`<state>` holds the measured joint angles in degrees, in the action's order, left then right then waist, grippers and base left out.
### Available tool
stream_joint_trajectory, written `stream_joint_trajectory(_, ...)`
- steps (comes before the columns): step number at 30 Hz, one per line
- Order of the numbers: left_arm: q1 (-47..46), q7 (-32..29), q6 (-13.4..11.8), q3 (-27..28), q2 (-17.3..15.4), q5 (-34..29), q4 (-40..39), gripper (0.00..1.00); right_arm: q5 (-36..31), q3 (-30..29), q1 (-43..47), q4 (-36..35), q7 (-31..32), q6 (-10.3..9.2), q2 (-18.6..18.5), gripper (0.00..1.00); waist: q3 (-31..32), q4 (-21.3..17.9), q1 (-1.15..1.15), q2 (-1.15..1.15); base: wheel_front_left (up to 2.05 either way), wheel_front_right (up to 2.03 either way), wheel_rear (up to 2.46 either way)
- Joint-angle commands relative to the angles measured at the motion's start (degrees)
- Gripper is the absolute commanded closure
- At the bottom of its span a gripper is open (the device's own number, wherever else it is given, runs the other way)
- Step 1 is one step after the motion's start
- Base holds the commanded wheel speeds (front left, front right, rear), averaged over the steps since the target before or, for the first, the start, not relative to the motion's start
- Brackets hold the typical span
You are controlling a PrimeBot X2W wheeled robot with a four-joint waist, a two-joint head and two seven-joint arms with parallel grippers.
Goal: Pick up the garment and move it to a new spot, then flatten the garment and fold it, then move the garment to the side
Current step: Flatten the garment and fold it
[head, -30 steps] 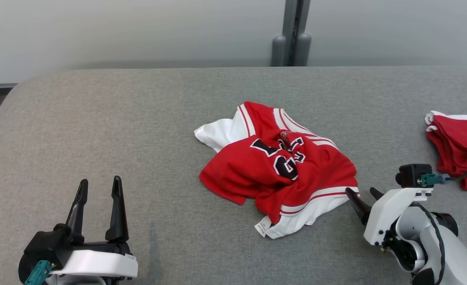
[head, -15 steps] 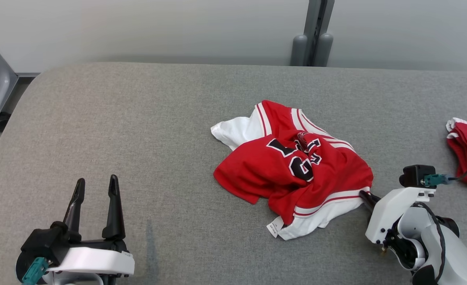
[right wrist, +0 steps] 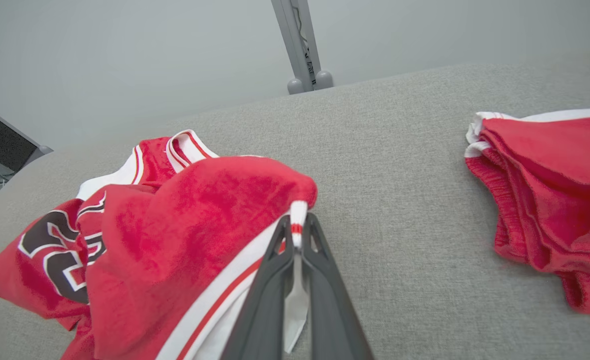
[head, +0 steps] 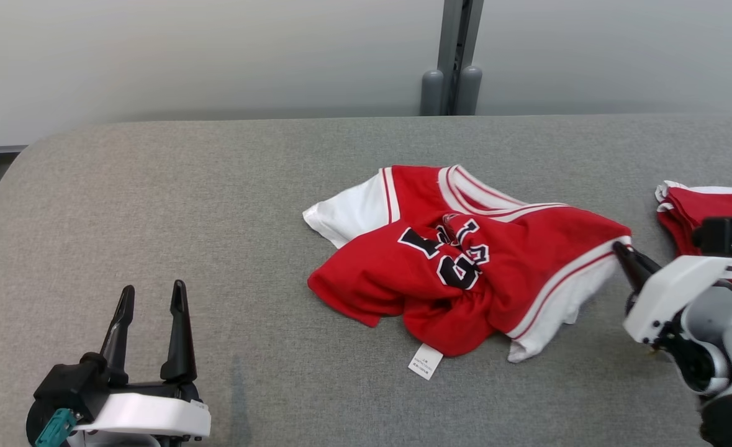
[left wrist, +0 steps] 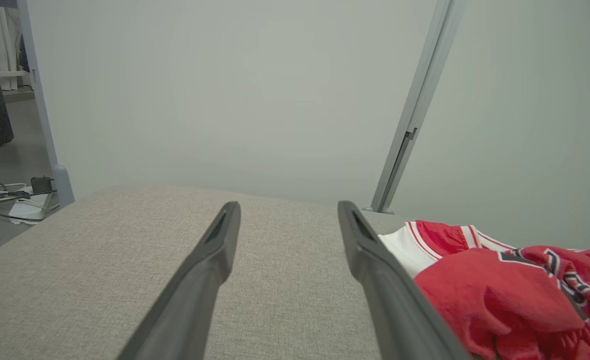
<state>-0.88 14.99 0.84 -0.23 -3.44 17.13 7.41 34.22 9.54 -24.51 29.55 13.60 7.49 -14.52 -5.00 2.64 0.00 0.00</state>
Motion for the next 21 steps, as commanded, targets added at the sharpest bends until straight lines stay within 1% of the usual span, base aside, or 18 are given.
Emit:
stream_joint_trajectory(1, 0.13, 0.25, 0.29, 0.26, -0.20, -0.28, 0.06, 0.00, -0.75, -1.39, 1.40, -0.84, 0.98, 0.01, -0.95, 1.00, 0.06, -0.33, 0.00, 0.00, 0.00, 0.00, 0.00)
stream_joint_trajectory(4, 0.26, 0.25, 0.53, 0.47, -0.16, -0.43, 0.18, 0.00, -1.83, -4.97, 3.02, -2.82, 3.27, 0.01, -1.84, 1.00, 0.10, -0.92, 0.00, 0.00, 0.00, 0.00, 0.00)
stream_joint_trajectory(8, 0.05, 0.26, 0.70, 0.61, -0.11, -0.60, 0.45, 0.00, -4.42, -9.14, 5.43, -4.52, 6.52, 0.01, -1.29, 1.00, 0.04, -1.43, 0.00, 0.00, 0.00, 0.00, 0.00)
stream_joint_trajectory(13, -0.56, 0.26, 1.12, 0.71, -0.03, -0.78, 0.84, 0.00, -7.77, -12.56, 8.18, -4.91, 9.89, 0.01, 1.39, 1.00, -0.11, -1.65, 0.00, 0.00, 0.00, 0.00, 0.00)
stream_joint_trajectory(15, -0.82, 0.26, 1.19, 0.70, -0.01, -0.84, 1.05, 0.00, -9.26, -13.41, 8.98, -4.61, 10.44, 0.01, 2.16, 1.00, -0.19, -1.59, 0.00, 0.00, 0.00, 0.00, 0.00)
stream_joint_trajectory(18, -1.03, 0.26, 1.45, 0.69, 0.01, -0.93, 1.41, 0.00, -11.73, -14.68, 9.72, -3.96, 9.46, 0.01, 3.28, 1.00, -0.24, -1.45, 0.00, 0.00, 0.00, 0.00, 0.00)
stream_joint_trajectory(19, -1.01, 0.26, 1.51, 0.68, 0.04, -0.92, 1.56, 0.00, -12.60, -15.31, 9.70, -3.86, 9.01, 0.01, 3.62, 0.75, -0.23, -1.40, 0.00, 0.00, 0.00, 0.00, 0.00)
stream_joint_trajectory(20, -1.01, 0.26, 1.51, 0.68, 0.04, -0.92, 1.56, 0.00, -12.60, -15.31, 9.70, -3.86, 9.01, 0.01, 3.62, 0.75, -0.23, -1.40, 0.00, 0.00, 0.00, 0.00, 0.00)
stream_joint_trajectory(21, -1.03, 0.26, 1.51, 0.70, 0.05, -0.95, 1.70, 0.00, -13.06, -15.88, 9.67, -3.73, 8.61, 0.01, 4.13, 0.00, -0.20, -1.37, 0.00, 0.00, 0.00, 0.00, 0.00)
